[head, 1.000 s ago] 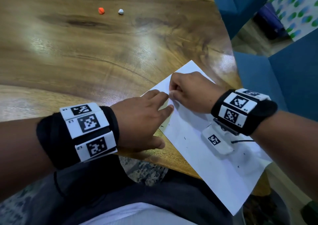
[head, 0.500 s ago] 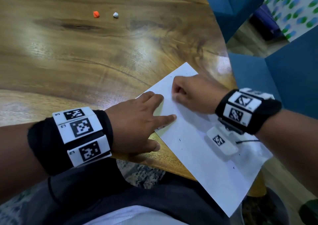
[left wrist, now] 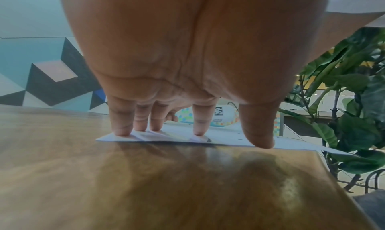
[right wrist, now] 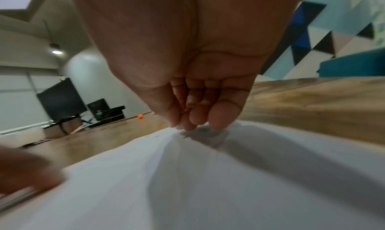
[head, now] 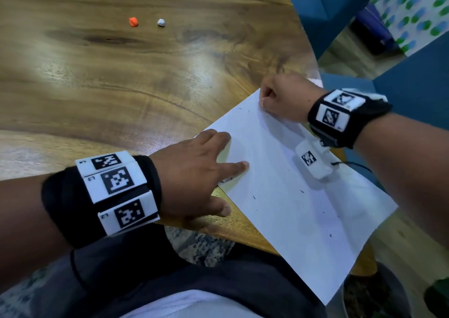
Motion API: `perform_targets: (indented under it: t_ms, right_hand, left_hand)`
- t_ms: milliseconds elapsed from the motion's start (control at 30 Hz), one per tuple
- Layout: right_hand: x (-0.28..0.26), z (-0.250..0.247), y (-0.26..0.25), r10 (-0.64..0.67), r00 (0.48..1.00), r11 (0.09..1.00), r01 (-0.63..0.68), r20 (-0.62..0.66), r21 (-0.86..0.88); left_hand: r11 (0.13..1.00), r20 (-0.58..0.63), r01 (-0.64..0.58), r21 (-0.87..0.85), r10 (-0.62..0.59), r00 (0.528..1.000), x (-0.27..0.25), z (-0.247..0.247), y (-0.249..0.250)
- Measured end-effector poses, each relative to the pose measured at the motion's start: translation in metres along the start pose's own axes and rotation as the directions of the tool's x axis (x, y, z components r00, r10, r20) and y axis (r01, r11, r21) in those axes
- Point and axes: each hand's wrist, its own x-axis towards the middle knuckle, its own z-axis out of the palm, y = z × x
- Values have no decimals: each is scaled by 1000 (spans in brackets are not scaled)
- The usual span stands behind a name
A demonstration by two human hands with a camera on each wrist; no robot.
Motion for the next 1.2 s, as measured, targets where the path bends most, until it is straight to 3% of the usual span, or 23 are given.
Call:
perform_targets:
  t_ms: [233, 400, 600, 667, 833, 900, 967, 1100, 1200]
  right_hand:
    - [-102, 35, -29, -268, 946, 962, 252, 185, 104]
    - [-67, 31, -7, -75, 997, 996, 73, 33, 55]
    - [-21, 14, 19, 113, 993, 993, -112, -38, 41]
    - [-27, 13, 15, 97, 995, 994, -95, -34, 46]
    - [-92, 35, -21, -161, 984, 984, 153, 82, 94]
    - [-105, 39, -26, -211, 967, 974, 196, 139, 112]
    - [-99, 37, -18, -179, 976, 981, 167, 126, 93]
    - [-53, 26, 8, 22, 999, 998, -20, -39, 52]
    - [-26, 16, 19, 95, 994, 995, -93, -50, 48]
  left_hand:
    - [1000, 0, 7, 2, -7, 1000, 0, 3, 0]
    - [1000, 20, 0, 2, 0, 1000, -2, 1, 0]
    - [1000, 23, 9, -22, -9, 1000, -1, 1, 0]
    - [999, 23, 17, -31, -16, 1000, -1, 1, 0]
    - [999, 17, 20, -28, -19, 1000, 0, 1, 1]
    - [999, 20, 25, -22, -25, 999, 0, 1, 1]
    - [1000, 20, 29, -4, -28, 999, -1, 1, 2]
    - [999, 31, 43, -1, -43, 999, 4, 0, 2]
    - [998, 13, 50, -24, -50, 999, 12, -5, 1]
